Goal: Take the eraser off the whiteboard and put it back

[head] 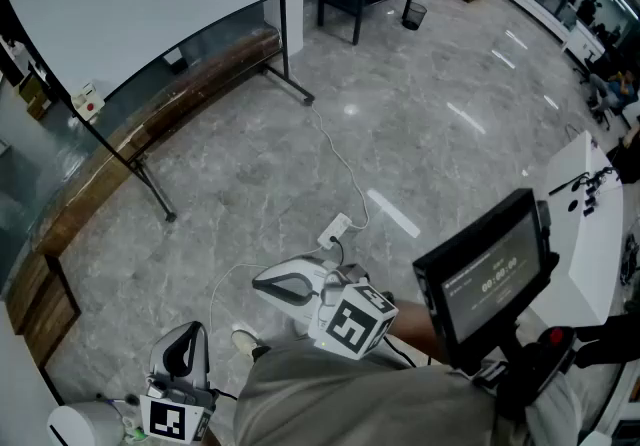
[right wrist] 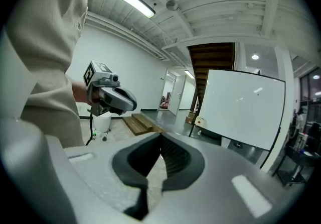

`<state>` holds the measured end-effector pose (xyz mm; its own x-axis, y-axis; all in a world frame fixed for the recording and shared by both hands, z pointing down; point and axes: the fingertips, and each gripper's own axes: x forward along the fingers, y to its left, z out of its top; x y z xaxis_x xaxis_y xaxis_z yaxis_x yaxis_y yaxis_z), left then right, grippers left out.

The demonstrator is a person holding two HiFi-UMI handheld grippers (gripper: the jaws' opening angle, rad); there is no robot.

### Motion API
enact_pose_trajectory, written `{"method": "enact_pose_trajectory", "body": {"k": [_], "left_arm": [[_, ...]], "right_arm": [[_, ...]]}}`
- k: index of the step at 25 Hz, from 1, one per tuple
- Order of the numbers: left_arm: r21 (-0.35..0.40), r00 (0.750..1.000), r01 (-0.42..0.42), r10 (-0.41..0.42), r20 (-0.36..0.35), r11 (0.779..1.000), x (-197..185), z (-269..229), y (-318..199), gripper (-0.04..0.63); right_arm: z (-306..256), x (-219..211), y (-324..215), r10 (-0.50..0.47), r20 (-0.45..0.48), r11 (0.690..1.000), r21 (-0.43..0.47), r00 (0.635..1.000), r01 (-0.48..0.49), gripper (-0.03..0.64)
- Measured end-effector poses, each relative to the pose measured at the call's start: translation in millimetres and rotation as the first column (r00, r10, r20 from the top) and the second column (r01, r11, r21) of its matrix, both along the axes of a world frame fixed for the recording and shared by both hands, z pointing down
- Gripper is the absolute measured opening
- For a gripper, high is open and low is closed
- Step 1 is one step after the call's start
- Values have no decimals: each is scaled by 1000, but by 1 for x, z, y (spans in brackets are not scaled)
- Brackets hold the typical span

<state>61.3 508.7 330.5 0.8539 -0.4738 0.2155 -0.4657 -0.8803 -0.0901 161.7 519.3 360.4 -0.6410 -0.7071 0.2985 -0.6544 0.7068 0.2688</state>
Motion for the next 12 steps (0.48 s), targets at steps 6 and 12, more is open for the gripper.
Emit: {"method": "enact_pose_trajectory", "body": {"k": [6,12], "left_arm": [[-8,1000,12,-12,11,1000,-3,3,3,5],[29,999,21,-22,39,999,-2,-10,12,5]], "right_arm": [[-4,-2,3,4,23,999,-40,1000,-3,3],[-11,23,29,32,8,999,11,999,-32,3]]}}
